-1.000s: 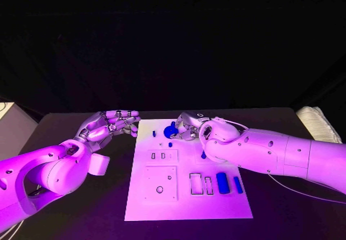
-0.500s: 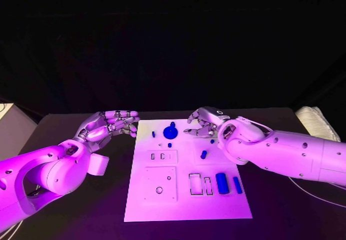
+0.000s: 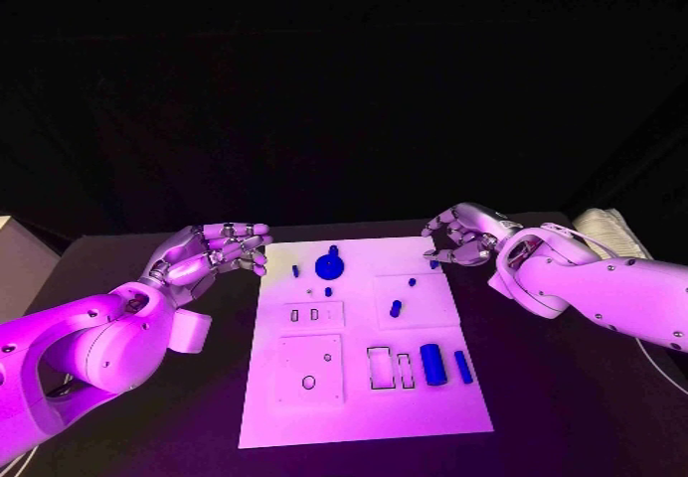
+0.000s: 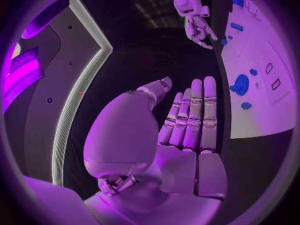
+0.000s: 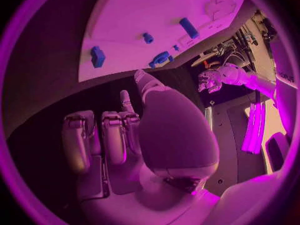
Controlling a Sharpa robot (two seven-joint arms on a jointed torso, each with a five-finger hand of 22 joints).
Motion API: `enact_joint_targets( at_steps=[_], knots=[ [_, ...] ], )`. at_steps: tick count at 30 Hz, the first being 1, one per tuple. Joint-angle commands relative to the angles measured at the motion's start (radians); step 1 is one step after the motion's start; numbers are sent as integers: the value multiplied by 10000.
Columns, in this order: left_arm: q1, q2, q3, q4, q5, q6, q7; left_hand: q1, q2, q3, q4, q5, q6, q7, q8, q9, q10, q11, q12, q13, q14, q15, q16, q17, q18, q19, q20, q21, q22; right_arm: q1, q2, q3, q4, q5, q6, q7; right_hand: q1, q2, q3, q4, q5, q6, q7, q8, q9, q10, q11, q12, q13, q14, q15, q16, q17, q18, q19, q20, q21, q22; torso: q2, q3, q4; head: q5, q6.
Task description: Assemble the parts on the task board
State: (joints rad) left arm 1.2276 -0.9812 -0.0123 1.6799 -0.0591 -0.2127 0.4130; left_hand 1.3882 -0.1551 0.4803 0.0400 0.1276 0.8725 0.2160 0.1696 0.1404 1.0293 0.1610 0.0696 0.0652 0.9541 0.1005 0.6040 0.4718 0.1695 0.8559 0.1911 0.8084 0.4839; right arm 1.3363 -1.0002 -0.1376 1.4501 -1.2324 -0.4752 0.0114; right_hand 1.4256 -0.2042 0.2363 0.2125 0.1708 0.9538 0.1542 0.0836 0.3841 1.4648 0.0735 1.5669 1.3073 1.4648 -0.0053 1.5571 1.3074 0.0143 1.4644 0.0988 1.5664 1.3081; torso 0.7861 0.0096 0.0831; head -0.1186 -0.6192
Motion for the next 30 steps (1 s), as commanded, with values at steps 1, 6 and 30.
enact_joint_targets(
  at_steps=[1,6,30],
  knots=[
    [3,52,3,-32,-46,227,83,-59,54,52,-16,-37,31,-13,-51,-16,-55,17,-15,6,-78,-14,54,6,127,-81,-11,62,10,-2,-128,-14,-205,319,654,865,117,-30,6,-69,57,-9,39,-67,-18,1060,31,39,2635,968,-1,13,2223,-143,1064,17,44,2627,20,15,-12,-55,-17],
    [0,89,2,-94,-65,242,82,-52,48,58,-27,-36,33,-19,-51,-17,-51,15,-12,7,-83,-15,61,4,128,-92,-10,77,19,-33,-191,-38,-496,314,788,875,145,-72,-13,-67,33,-111,67,-132,-50,1060,34,39,2635,968,42,13,2226,-143,1064,29,44,2627,14,11,19,-95,-66],
    [-3,118,0,-205,-134,268,71,-32,43,70,-48,-34,35,-24,-51,-17,-48,11,-9,8,-89,-18,70,1,130,-106,-12,99,32,-259,147,-76,-1198,243,1243,743,181,-43,-21,-28,42,-161,94,-140,-73,1057,68,35,2632,980,95,29,2280,-143,1064,79,44,2627,-5,-26,51,-151,-182]
  ],
)
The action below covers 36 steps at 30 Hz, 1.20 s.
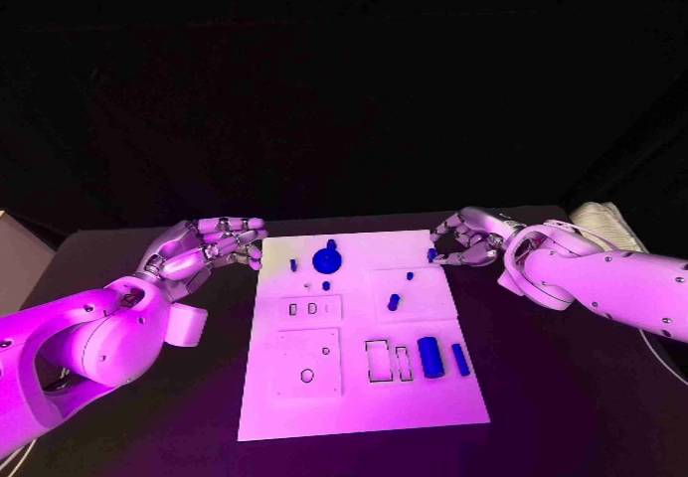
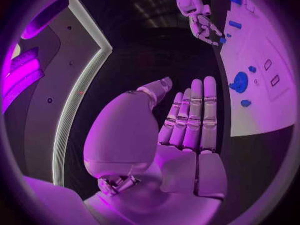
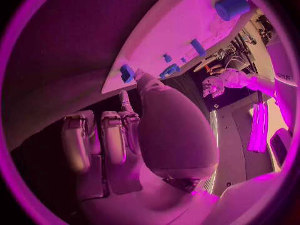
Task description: Assemble the parts on the task board
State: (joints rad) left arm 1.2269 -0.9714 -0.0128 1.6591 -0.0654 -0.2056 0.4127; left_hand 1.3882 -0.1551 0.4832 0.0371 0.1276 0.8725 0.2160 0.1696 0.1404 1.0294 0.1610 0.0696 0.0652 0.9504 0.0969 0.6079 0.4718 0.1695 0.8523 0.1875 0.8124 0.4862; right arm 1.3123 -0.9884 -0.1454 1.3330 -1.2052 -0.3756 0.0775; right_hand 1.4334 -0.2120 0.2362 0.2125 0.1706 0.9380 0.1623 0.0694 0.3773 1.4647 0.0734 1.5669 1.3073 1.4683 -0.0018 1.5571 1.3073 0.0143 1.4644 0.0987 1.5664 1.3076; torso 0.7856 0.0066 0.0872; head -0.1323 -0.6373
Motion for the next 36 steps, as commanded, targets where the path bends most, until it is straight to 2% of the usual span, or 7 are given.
enact_joint_targets(
  at_steps=[1,4,9,18,36],
  knots=[
    [4,19,6,2,-71,195,73,-32,43,41,-18,-34,35,-24,-51,-17,-48,11,-9,8,-52,18,31,1,130,-69,24,59,9,-25,45,2,-42,-30,247,75,123,56,-3,-29,62,9,15,10,-4,1061,69,39,2635,944,61,28,2278,-143,1064,83,44,2631,0,4,11,-12,2],
    [4,16,5,-6,-73,191,71,-32,43,41,-18,-34,35,-24,-51,-17,-48,11,-9,8,-52,18,31,1,130,-69,24,59,9,-39,112,1,-103,-32,237,50,143,88,25,-24,80,49,15,30,1,1061,70,39,2635,949,60,34,2297,-143,1064,87,44,2631,-1,2,-9,-1,-11],
    [3,29,5,-20,-96,198,71,-32,43,41,-18,-34,35,-24,-51,-17,-48,11,-9,8,-52,18,31,1,130,-69,24,59,9,-68,221,1,-196,-41,238,-5,174,158,98,-10,112,142,6,70,10,1061,66,39,2635,950,51,37,2305,-143,1064,87,44,2631,-6,4,15,5,-37],
    [2,39,5,-46,-109,201,68,-32,43,41,-18,-34,35,-24,-51,-17,-48,11,-9,8,-52,18,31,1,130,-69,24,59,9,-146,331,0,-321,-84,244,-73,228,271,330,6,160,407,-54,172,23,1061,18,39,2635,957,-5,45,2332,-143,1064,50,44,2631,-5,12,-12,22,-61],
    [1,43,5,-53,-111,202,57,-18,44,60,-39,-32,39,-22,-53,-18,-48,12,-8,7,-62,18,47,-6,130,-96,24,104,36,-190,393,0,-382,-227,298,-186,230,322,600,5,158,719,-160,306,37,1061,-71,39,2635,964,-101,55,2367,-143,1064,-32,44,2631,-9,-1,-3,12,-69]
  ],
)
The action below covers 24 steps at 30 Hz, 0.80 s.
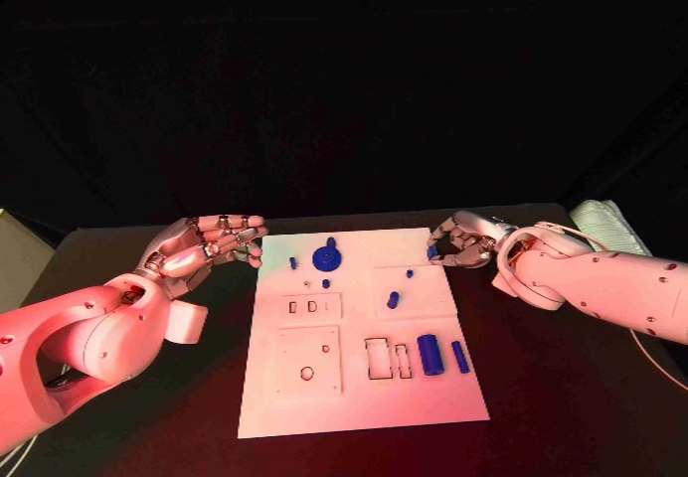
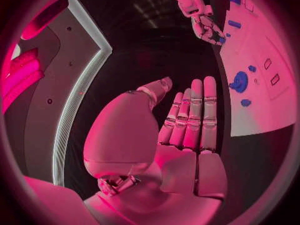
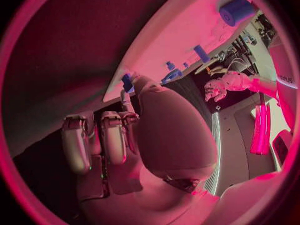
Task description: Assemble the parts on the task board
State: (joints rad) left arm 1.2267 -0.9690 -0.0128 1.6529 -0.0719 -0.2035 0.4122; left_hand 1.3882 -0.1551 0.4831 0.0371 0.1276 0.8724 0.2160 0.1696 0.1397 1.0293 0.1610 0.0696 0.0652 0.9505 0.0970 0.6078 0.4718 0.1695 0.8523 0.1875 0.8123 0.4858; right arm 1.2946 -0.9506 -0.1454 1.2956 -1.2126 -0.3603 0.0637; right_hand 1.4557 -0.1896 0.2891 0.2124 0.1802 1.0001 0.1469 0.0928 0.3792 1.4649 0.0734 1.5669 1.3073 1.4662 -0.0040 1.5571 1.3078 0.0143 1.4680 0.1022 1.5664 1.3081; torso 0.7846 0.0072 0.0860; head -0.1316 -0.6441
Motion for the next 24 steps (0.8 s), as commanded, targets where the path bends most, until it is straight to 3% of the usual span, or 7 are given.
enact_joint_targets(
  at_steps=[1,13,24],
  knots=[
    [3,19,4,9,-46,181,61,-17,44,61,-40,-32,39,-22,-53,-10,-48,12,-8,7,-63,17,47,-6,130,-97,23,105,40,-15,20,0,-11,-156,140,-52,2,122,137,6,56,169,-33,108,24,1059,-95,39,2635,987,-101,57,2368,-143,1028,-88,44,2627,-1,-5,7,1,-4],
    [3,9,4,12,-46,177,58,-17,44,61,-40,-32,39,-22,-53,-10,-48,12,-8,7,-63,17,47,-6,130,-97,23,105,40,-32,63,0,0,-170,-152,-111,-126,432,715,-56,20,812,-349,585,176,1059,-374,39,2635,990,-338,59,2381,-143,1028,-303,44,2627,3,-1,2,-16,-18],
    [3,4,4,1,-46,189,57,-17,44,61,-40,-32,39,-22,-53,-10,-48,12,-8,7,-63,17,47,-6,130,-97,23,105,40,-38,79,5,286,-116,-1339,-758,-188,539,1008,-149,57,830,-430,737,246,1059,-468,39,2635,994,-400,62,2393,-143,1028,-380,44,2627,-15,-13,-4,-12,-41]
  ],
)
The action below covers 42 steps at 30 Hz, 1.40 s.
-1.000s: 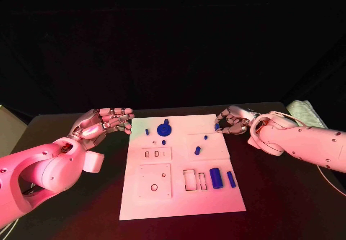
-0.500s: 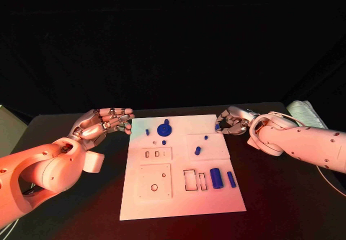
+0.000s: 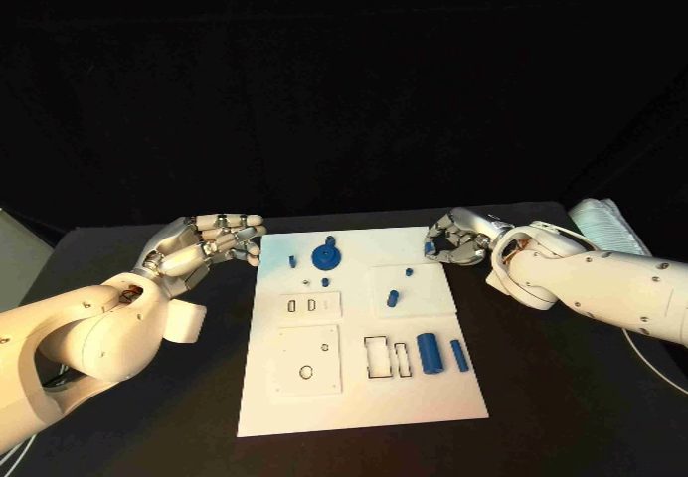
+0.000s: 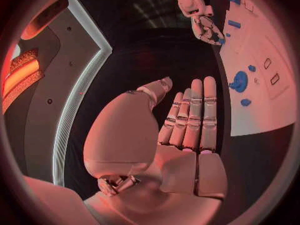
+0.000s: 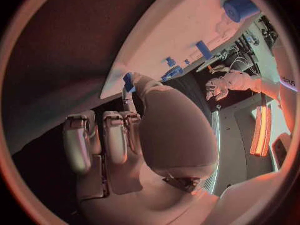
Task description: Assemble the parts on the task board
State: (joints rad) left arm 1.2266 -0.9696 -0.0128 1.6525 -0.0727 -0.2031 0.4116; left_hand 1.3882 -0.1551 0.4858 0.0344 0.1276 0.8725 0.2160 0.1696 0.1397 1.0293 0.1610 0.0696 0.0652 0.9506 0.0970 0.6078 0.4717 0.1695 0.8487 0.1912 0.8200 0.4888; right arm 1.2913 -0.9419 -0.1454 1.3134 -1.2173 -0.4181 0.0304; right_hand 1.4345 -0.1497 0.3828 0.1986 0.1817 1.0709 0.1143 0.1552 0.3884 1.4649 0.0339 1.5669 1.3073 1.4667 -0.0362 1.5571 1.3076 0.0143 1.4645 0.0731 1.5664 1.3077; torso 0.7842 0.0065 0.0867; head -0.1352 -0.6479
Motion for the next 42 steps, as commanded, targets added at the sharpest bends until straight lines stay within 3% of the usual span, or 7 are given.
enact_joint_targets(
  at_steps=[1,5,14,28,31,36,42],
  knots=[
    [4,6,4,-4,-38,183,64,-18,47,42,-16,-32,41,-23,-53,-11,-47,13,-7,7,-67,18,54,-9,130,-72,-13,47,22,9,-45,15,257,-64,-959,-586,24,144,92,-19,49,115,-104,118,157,1059,-73,39,2635,988,-77,60,2389,-143,1063,-90,44,2631,-18,-8,-24,42,13],
    [4,0,4,-27,-38,179,65,-18,48,44,-17,-32,42,-23,-53,-11,-47,13,-7,7,-68,18,56,-10,130,-75,-13,52,25,173,-136,47,751,-54,-1262,-1037,-11,132,121,-21,54,88,-88,123,161,1059,-66,39,2635,987,-70,58,2382,-143,1063,-90,44,2631,-32,-22,-31,31,50],
    [5,53,3,-143,-191,114,-44,-71,55,66,1,-36,102,-10,-27,-2,117,-7,69,37,-48,4,117,-16,135,-122,-15,141,75,471,205,69,2158,-209,-1625,-2165,-67,143,326,-101,180,-27,-50,149,182,1059,-38,39,2635,980,-30,47,2350,-143,1063,-68,44,2631,-157,-92,-92,248,-1],
    [5,284,-12,-328,-753,-171,-687,-387,-121,139,194,-69,325,-115,564,207,1059,-319,1264,485,937,-366,2670,1273,149,528,-323,1418,678,-21,1931,-42,3290,-1329,-1783,-3813,-104,120,371,-128,200,-57,-37,161,191,1059,-28,39,2635,972,-18,36,2316,-143,1063,-60,44,2631,-306,-214,-92,405,-129],
    [5,315,-17,-342,-911,-231,-846,-386,-50,-108,235,-46,446,-333,1298,551,1108,-512,2413,1195,1189,-549,3664,1867,148,710,-456,1896,920,-195,2125,-61,3371,-1590,-1846,-4062,-228,62,398,-127,147,-104,-17,175,200,1059,-10,39,2635,966,-2,26,2287,-143,1063,-46,44,2631,-333,-250,-71,433,-164],
    [6,352,-24,-364,-1145,-322,-1130,-404,4,-276,411,-26,96,-438,2499,1252,351,-649,4529,2646,1960,-661,5418,3726,36,1125,-577,2796,1806,-459,2412,-99,3385,-1997,-1811,-4437,-245,54,402,-128,142,-111,-16,177,202,1059,-8,39,2635,963,0,21,2272,-143,1063,-44,44,2631,-313,-216,-91,473,-197],
    [7,375,-28,-378,-1435,-374,-1480,-460,-95,-58,769,1,-343,-646,3817,2100,-221,-888,7156,4314,3957,-848,7738,7003,-403,2857,-735,4580,4430,-747,2744,-130,3260,-2295,-1668,-4734,-248,49,406,-132,146,-112,-17,179,203,1059,-8,39,2635,962,1,20,2269,-143,1063,-43,44,2631,-278,-187,-94,537,-237]
  ],
)
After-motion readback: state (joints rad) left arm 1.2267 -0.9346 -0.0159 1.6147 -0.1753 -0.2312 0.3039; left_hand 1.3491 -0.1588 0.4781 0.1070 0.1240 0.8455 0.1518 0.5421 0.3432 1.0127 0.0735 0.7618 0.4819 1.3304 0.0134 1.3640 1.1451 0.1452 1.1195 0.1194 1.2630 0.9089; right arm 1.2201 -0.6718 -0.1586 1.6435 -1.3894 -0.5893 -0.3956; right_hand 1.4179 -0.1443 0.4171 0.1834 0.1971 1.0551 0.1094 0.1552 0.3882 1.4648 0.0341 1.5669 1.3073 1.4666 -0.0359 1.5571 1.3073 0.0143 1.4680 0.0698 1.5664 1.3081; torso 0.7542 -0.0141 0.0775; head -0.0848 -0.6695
